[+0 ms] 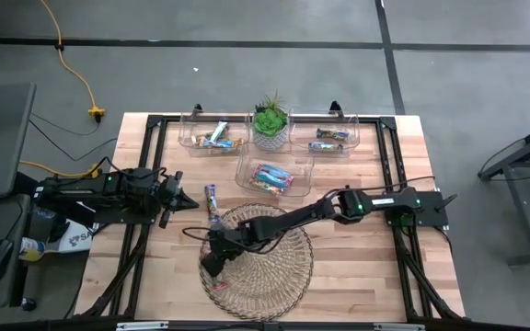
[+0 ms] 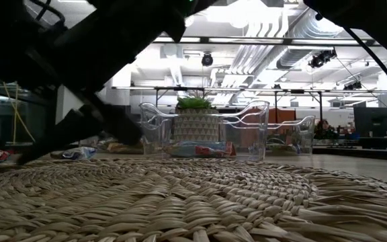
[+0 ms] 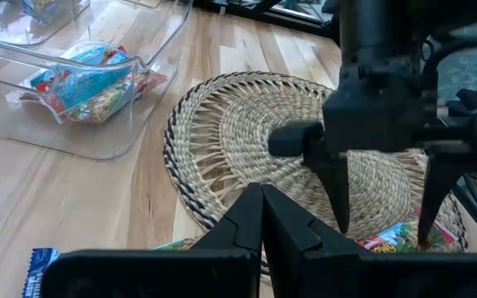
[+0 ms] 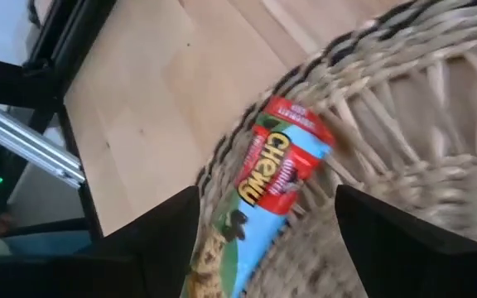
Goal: Pick and place Granola Bars by type
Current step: Put the red granola bar into the bottom transparent bin
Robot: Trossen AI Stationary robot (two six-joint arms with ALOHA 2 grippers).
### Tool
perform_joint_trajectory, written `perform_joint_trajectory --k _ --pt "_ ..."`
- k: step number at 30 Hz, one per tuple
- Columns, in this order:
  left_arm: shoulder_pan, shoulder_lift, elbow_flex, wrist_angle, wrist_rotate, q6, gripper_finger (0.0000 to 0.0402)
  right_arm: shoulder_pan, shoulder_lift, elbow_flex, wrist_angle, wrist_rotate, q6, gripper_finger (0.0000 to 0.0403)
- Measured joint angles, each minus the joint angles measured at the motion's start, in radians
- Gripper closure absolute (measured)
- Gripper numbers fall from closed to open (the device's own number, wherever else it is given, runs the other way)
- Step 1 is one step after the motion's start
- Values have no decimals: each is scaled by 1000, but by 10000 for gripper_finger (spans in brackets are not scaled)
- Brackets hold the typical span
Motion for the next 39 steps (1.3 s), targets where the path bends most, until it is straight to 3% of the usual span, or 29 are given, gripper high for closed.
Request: perform_joint_trajectory --k 17,23,39 --pt "0 0 0 1 0 0 401 -1 28 -1 55 -12 0 141" --pt "0 0 0 1 0 0 401 -3 55 3 106 -87 17 163" --pt "0 0 0 1 0 0 401 -15 59 0 116 -88 -4 217"
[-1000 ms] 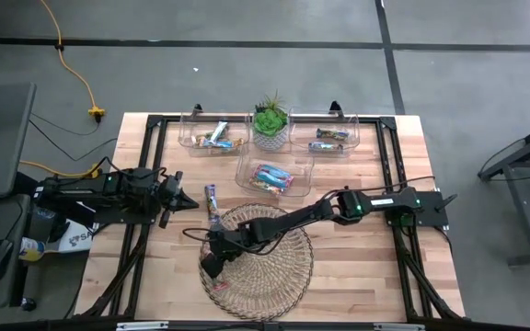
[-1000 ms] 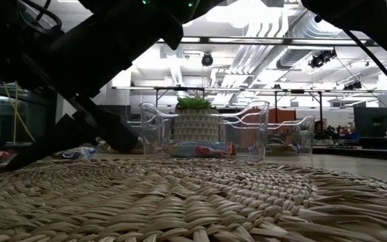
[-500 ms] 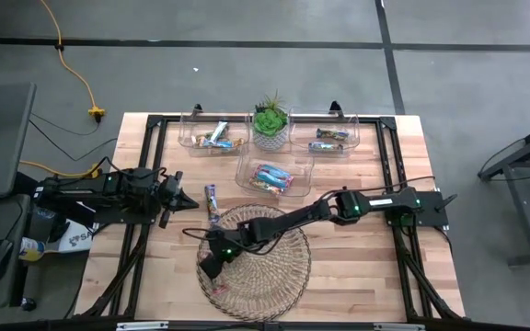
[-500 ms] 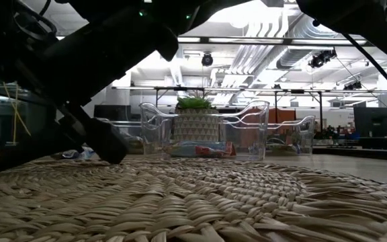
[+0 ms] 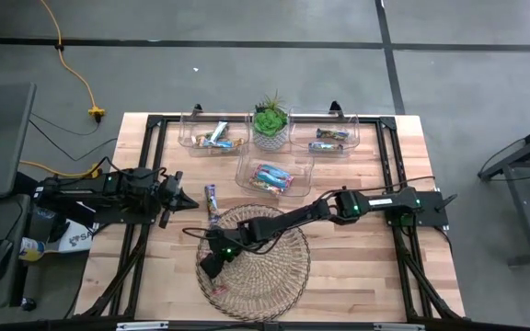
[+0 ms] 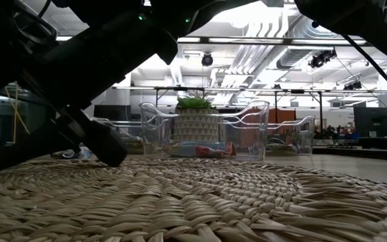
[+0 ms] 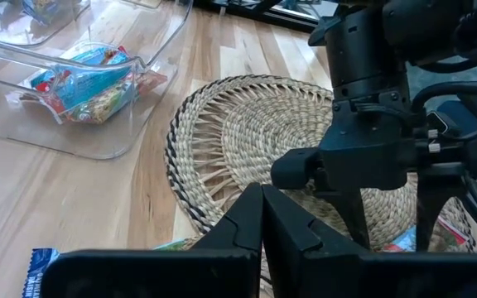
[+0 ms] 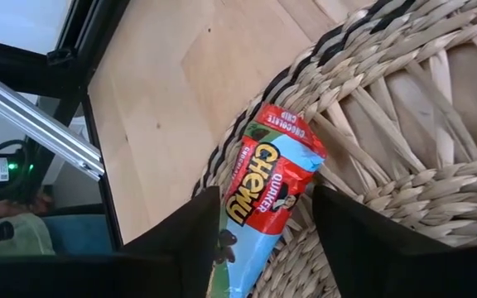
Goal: Pick and place Granola Bars by type
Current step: Put the red granola bar into the bottom transparent bin
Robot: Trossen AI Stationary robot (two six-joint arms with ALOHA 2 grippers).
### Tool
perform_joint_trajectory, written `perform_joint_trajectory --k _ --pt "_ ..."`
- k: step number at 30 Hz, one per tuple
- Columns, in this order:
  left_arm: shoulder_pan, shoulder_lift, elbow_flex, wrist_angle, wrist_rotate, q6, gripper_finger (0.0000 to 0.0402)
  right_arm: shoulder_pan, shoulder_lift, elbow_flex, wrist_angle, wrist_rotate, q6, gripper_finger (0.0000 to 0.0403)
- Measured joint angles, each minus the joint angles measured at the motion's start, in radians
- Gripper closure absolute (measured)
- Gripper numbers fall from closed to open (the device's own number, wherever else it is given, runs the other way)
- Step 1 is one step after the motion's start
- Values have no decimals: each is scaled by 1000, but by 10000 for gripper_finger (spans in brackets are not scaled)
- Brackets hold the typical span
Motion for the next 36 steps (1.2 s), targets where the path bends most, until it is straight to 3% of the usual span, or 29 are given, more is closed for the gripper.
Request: perform_joint_trajectory --k 36 --pt "0 0 0 0 0 0 401 -2 -3 -3 31 -33 26 332"
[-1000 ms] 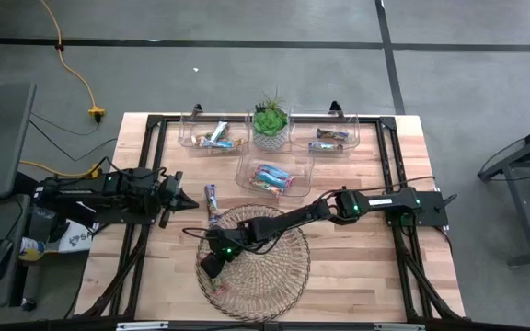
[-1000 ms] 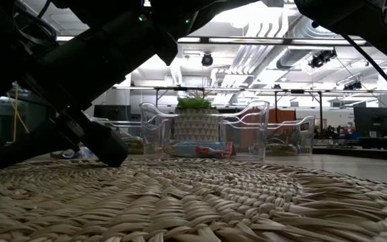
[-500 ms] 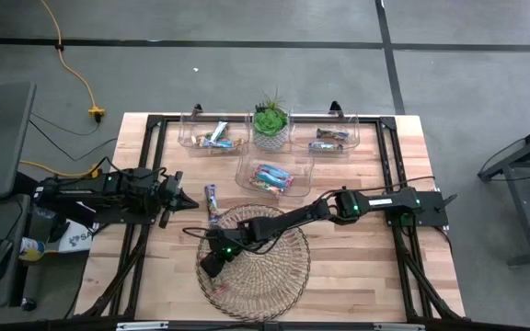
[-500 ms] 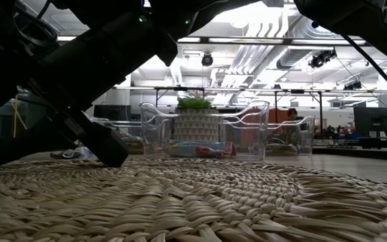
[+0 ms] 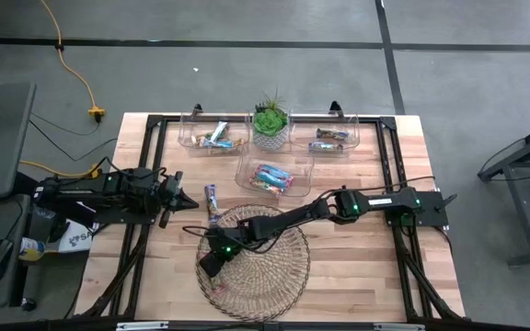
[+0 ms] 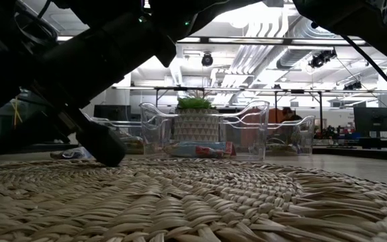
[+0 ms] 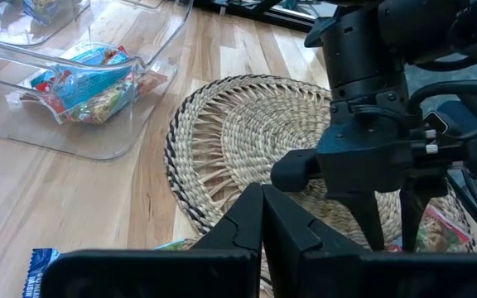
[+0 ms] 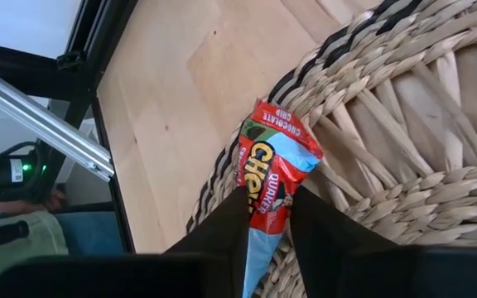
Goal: Pick and place Granola Bars by type
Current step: Put the red granola bar into the bottom transparent bin
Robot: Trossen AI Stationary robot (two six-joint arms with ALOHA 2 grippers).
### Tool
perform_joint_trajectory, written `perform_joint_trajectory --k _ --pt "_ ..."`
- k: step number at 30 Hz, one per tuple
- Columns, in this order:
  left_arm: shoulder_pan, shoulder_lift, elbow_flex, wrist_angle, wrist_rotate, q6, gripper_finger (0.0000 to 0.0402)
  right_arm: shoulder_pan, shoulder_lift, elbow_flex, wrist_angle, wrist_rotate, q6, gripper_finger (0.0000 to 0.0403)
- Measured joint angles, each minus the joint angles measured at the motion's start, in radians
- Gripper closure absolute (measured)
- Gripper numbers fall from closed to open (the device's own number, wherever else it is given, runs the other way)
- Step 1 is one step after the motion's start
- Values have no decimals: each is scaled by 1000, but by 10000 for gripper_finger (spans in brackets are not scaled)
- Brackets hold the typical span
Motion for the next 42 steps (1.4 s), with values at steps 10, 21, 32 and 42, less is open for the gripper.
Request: perform_joint_trajectory --k 10,21,32,42 --pt "0 0 0 0 0 0 401 0 -2 0 11 -34 -8 340" --pt "0 0 0 0 0 0 401 0 -4 0 162 -96 -9 340" --pt "0 0 0 0 0 0 401 0 -4 23 453 -180 -9 341" --pt "0 0 0 0 0 0 401 -23 -107 83 406 -120 -179 341"
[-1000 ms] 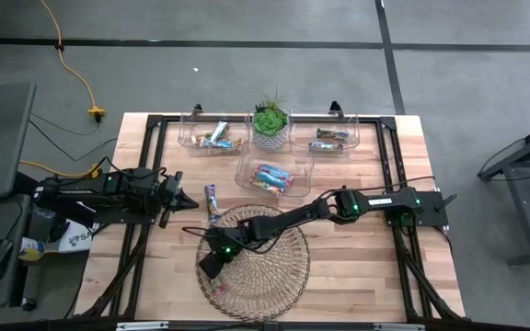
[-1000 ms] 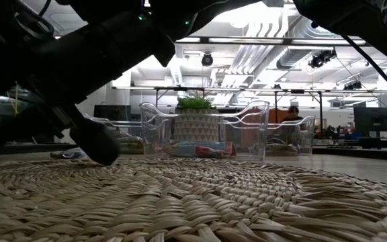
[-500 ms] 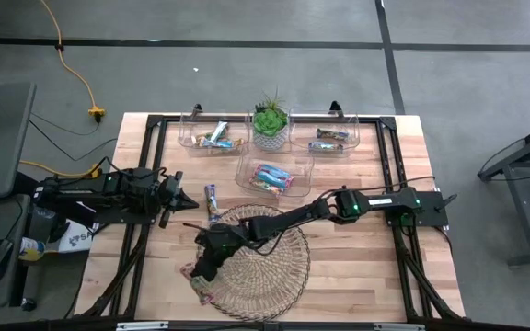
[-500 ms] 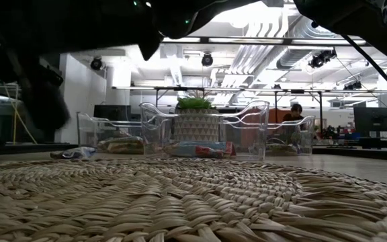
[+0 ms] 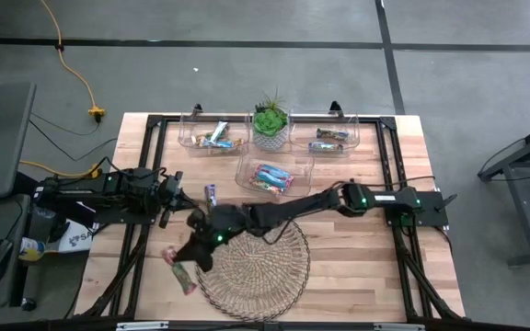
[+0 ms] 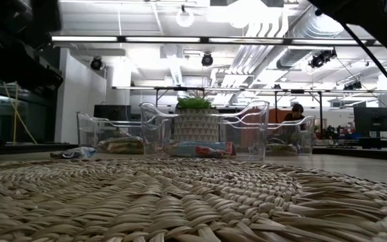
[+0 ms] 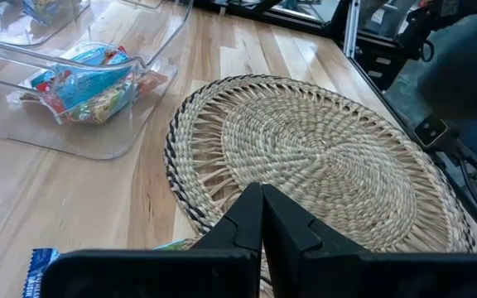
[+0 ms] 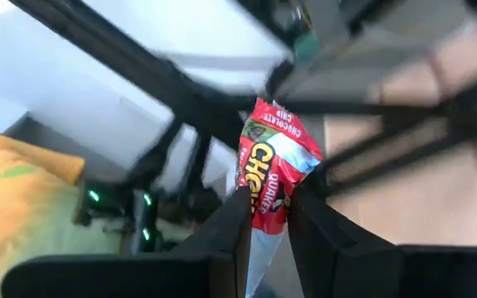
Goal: Pick and place Granola Bars by type
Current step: Put the red granola bar into the bottom transparent bin
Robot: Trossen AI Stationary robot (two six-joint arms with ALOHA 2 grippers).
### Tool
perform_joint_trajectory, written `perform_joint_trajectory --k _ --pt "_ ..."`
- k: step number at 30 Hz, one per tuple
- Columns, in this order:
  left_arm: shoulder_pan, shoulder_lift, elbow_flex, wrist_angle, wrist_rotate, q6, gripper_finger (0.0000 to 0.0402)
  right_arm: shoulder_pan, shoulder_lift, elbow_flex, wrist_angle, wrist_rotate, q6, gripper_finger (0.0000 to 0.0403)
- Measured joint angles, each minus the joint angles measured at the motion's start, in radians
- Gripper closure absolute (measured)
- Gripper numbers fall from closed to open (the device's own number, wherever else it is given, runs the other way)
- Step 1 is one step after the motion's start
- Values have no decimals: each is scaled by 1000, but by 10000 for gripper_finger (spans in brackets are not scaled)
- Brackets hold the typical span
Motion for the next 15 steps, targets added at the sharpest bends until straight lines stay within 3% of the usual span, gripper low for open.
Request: perform_joint_trajectory --k 15 --pt "0 0 0 0 0 0 401 -35 -308 0 -113 181 -377 341"
